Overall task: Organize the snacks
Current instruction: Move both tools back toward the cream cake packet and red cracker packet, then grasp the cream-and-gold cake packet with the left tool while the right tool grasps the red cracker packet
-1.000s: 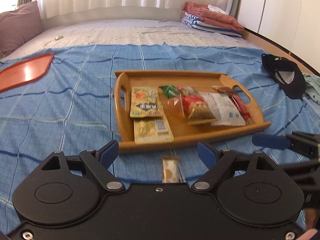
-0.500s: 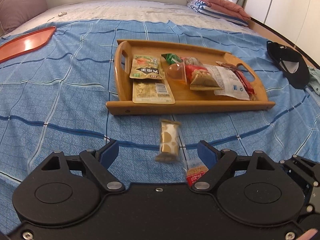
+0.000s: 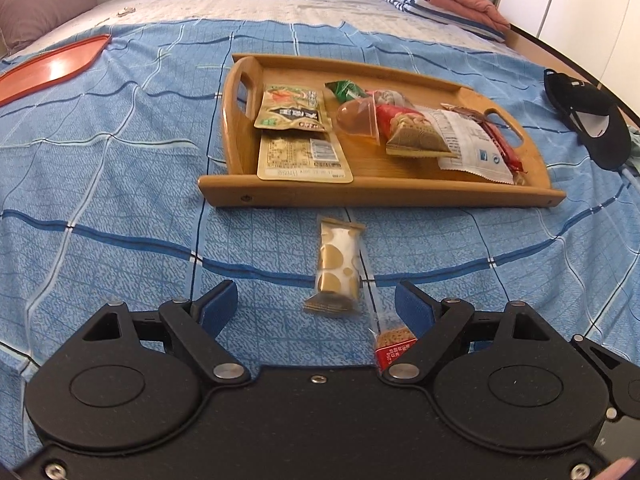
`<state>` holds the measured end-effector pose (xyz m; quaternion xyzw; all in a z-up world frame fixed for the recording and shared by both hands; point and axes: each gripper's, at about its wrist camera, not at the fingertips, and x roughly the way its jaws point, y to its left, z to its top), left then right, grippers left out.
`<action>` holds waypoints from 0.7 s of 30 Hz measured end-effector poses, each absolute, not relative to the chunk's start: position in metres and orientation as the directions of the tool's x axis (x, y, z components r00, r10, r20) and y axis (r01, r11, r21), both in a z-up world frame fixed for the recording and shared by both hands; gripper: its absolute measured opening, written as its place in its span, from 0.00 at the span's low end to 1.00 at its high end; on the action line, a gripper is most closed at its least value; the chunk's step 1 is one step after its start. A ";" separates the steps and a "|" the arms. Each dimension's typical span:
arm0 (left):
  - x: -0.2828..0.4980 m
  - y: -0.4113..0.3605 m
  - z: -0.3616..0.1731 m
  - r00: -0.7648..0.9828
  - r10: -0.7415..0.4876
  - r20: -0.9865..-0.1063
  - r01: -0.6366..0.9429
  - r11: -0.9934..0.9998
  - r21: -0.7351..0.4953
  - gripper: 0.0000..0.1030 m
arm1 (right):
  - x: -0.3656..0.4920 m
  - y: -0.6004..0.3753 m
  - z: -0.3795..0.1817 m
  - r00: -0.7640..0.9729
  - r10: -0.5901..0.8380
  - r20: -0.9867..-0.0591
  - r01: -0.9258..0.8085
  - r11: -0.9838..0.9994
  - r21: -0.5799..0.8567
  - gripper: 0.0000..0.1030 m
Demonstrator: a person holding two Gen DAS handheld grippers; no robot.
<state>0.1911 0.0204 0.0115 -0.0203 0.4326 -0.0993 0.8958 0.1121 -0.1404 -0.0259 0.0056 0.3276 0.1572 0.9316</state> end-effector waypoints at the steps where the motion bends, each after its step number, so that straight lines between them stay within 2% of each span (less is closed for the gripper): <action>1: 0.192 0.020 0.011 0.607 -0.194 -0.771 0.161 0.980 -0.121 0.83 | 0.111 -0.138 -0.027 0.740 0.290 -0.607 -0.290 0.952 0.101 0.79; 9: 0.194 0.014 0.004 0.614 -0.177 -0.769 0.171 0.981 -0.088 0.80 | 0.105 -0.130 -0.035 0.765 0.260 -0.589 -0.288 0.957 0.048 0.81; 12: 0.194 0.012 0.003 0.620 -0.165 -0.767 0.172 0.982 -0.072 0.74 | 0.105 -0.129 -0.036 0.768 0.259 -0.585 -0.288 0.957 0.045 0.81; 14: 0.194 0.012 0.003 0.623 -0.158 -0.766 0.169 0.983 -0.065 0.67 | 0.103 -0.128 -0.036 0.771 0.258 -0.583 -0.288 0.957 0.041 0.81; 17: 0.193 0.012 0.004 0.631 -0.143 -0.762 0.172 0.984 -0.042 0.51 | 0.102 -0.127 -0.036 0.772 0.257 -0.581 -0.288 0.957 0.039 0.81; 19: 0.193 0.013 0.006 0.636 -0.148 -0.758 0.177 0.983 -0.043 0.31 | 0.102 -0.128 -0.036 0.773 0.257 -0.580 -0.288 0.957 0.040 0.81; 21: 0.193 0.015 0.008 0.635 -0.155 -0.757 0.178 0.983 -0.051 0.28 | 0.102 -0.128 -0.036 0.774 0.257 -0.579 -0.288 0.957 0.040 0.81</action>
